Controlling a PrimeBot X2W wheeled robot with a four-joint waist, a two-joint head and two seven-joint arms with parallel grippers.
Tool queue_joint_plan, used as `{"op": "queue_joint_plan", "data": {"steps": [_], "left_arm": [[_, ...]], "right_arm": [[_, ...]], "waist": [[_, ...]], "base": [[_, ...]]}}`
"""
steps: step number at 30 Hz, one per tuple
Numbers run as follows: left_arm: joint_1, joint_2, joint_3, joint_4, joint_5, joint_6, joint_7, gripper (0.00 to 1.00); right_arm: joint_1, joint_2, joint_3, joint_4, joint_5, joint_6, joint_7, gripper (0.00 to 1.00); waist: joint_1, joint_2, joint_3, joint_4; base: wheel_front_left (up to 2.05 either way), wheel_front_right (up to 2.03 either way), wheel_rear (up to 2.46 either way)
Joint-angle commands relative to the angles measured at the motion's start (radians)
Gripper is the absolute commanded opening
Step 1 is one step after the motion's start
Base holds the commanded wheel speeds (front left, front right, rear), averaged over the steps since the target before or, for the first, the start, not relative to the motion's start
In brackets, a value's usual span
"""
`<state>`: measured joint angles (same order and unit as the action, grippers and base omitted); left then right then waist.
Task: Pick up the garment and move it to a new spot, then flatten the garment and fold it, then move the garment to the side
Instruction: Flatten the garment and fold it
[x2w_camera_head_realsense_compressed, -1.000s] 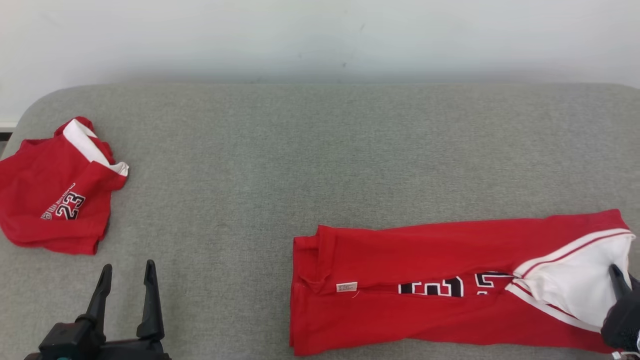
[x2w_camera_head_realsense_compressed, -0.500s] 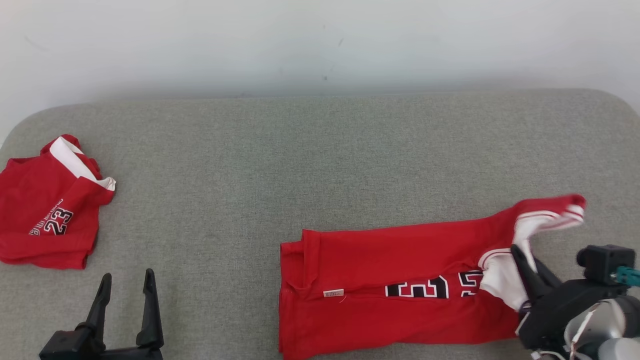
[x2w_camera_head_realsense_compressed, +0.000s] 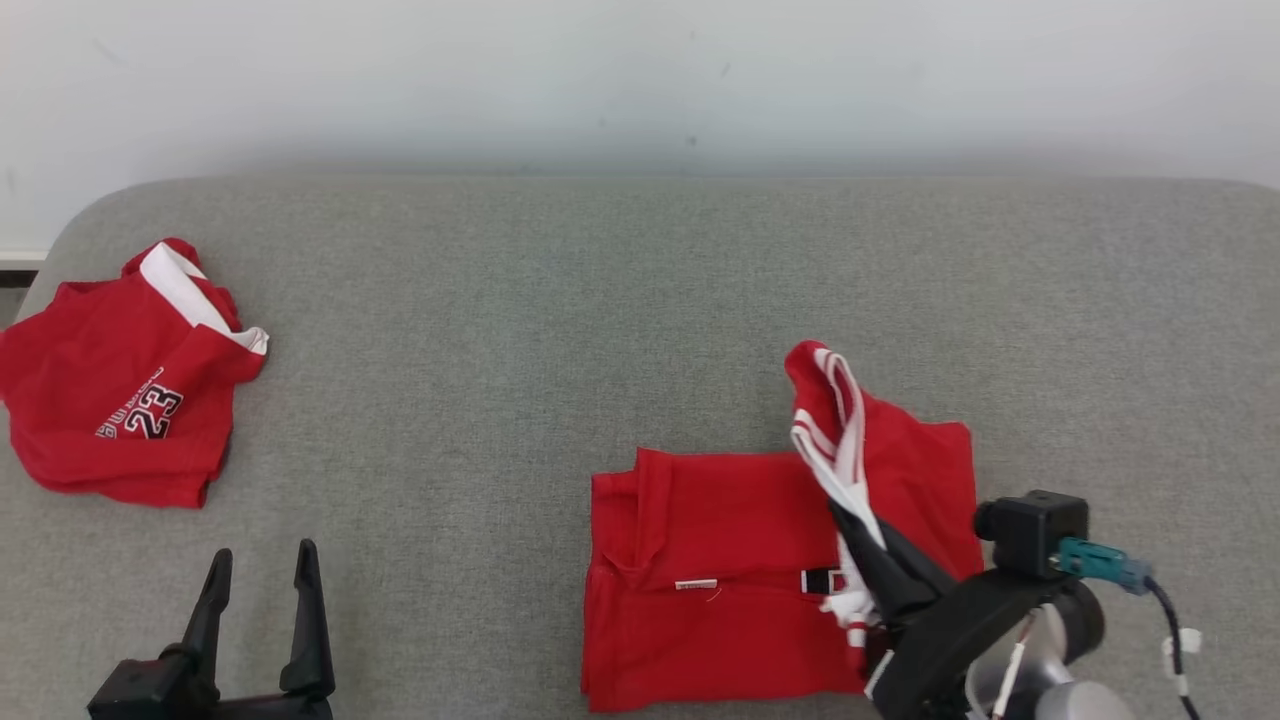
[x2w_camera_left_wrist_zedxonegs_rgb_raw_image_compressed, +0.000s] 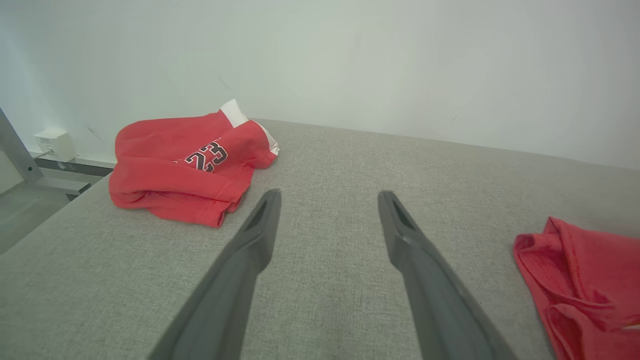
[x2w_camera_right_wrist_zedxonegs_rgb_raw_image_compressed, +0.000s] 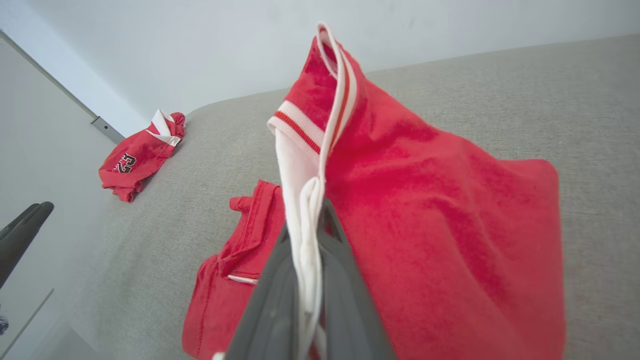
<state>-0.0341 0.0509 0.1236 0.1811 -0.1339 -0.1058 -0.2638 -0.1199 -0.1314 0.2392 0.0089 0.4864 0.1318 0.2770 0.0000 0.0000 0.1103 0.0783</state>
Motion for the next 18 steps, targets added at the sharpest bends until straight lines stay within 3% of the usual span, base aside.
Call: {"op": "queue_joint_plan", "data": {"steps": [1, 9, 18], "left_arm": [[-0.01, -0.001, -0.002, 0.004, -0.015, 0.004, -0.001, 1.0], [-0.024, 0.0, -0.017, 0.014, -0.021, 0.007, -0.001, 1.0], [-0.039, -0.001, -0.039, 0.033, -0.031, 0.008, -0.001, 1.0]], "right_arm": [[-0.011, 0.013, 0.02, 0.008, 0.001, -0.003, -0.009, 0.0], [-0.054, 0.07, 0.119, 0.103, 0.034, -0.003, -0.06, 0.0], [-0.111, 0.082, 0.215, 0.236, 0.116, -0.003, -0.16, 0.0]], "waist": [[0.0, 0.0, 0.007, 0.011], [0.0, 0.0, 0.018, 0.036], [0.0, 0.0, 0.025, 0.057]], "base": [[0.0, 0.0, 0.0], [0.0, 0.0, 0.0], [0.0, 0.0, 0.0]]}}
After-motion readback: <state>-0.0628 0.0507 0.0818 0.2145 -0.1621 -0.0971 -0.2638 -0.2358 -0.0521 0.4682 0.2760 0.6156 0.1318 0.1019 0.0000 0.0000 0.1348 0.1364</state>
